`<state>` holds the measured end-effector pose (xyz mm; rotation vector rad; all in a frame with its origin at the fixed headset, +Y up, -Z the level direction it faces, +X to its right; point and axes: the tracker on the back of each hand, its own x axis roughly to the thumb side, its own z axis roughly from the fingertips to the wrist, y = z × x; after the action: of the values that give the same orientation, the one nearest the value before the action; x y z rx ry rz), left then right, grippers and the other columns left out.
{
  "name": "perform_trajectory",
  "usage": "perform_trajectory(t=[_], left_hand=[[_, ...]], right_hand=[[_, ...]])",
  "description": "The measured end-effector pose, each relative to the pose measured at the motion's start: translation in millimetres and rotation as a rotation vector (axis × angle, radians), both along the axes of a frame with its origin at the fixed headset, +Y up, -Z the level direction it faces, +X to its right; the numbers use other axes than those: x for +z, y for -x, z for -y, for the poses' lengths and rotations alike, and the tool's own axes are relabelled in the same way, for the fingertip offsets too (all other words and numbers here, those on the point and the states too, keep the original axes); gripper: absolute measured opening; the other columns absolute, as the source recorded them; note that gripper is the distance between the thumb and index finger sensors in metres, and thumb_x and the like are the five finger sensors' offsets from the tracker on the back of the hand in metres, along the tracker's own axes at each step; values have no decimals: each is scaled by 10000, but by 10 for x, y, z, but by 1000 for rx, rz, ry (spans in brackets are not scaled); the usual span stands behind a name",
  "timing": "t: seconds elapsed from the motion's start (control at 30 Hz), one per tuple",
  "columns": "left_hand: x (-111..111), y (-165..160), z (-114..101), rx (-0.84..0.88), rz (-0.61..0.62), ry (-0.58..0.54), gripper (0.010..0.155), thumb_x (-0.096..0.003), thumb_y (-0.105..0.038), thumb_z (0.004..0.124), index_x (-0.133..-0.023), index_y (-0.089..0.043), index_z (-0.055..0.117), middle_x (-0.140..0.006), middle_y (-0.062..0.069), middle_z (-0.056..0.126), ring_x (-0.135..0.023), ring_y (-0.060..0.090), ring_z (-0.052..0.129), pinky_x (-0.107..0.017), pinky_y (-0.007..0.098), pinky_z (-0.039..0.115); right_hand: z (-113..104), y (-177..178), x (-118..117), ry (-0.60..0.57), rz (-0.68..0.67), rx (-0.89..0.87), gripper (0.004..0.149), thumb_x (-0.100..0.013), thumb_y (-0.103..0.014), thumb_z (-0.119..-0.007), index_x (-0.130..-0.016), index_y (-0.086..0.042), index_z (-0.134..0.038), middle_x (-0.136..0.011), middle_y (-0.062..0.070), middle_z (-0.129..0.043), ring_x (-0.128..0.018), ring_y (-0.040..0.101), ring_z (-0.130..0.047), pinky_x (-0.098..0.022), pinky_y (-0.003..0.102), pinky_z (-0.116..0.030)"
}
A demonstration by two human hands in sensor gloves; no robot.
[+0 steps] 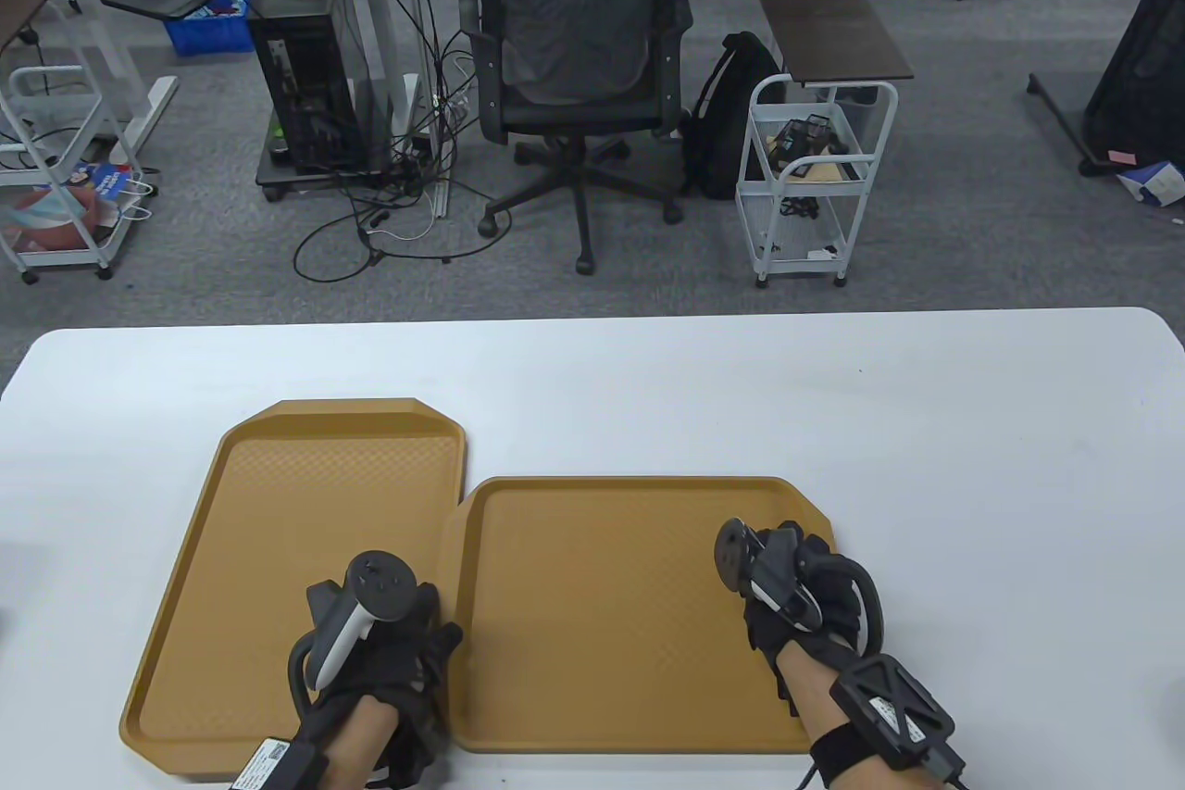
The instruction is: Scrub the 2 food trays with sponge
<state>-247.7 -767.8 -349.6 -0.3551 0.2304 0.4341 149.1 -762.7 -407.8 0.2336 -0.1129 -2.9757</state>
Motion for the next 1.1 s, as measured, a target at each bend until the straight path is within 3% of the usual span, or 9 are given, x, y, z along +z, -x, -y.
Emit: perform_trajectory(t=[0.23,0.43,0.63,1.1], left_hand=[[0,0,0,0,0,0,674,-442,-493,833,-1052,-261,667,-665,11,977,-492,260,977,-560,480,773],[0,0,0,0,0,0,674,-442,-493,833,-1052,-261,665,-665,10,977,-493,260,977,-561,479,772],[0,0,0,0,0,0,675,-442,-494,831,-1053,-260,664,-666,8,976,-493,259,977,-560,479,773],[0,0,0,0,0,0,675,-445,-494,830,-1055,-262,659,-667,8,974,-496,257,976,-564,477,772]], right_hand=[[21,51,-36,-12,31,-36,584,-459,-373,-863,-998,-195,-724,-1080,132,-682,-735,365,-851,-619,534,-773],[-25,142,-69,9,27,-230,600,-453,-368,-876,-996,-162,-726,-1065,169,-686,-705,376,-854,-600,542,-778],[-51,572,-109,30,-68,-331,574,-459,-323,-872,-995,-176,-729,-1068,152,-683,-703,358,-860,-590,506,-807],[-3,1684,-162,40,-228,-480,596,-449,-355,-897,-992,-174,-733,-1064,151,-676,-680,331,-855,-573,486,-812]])
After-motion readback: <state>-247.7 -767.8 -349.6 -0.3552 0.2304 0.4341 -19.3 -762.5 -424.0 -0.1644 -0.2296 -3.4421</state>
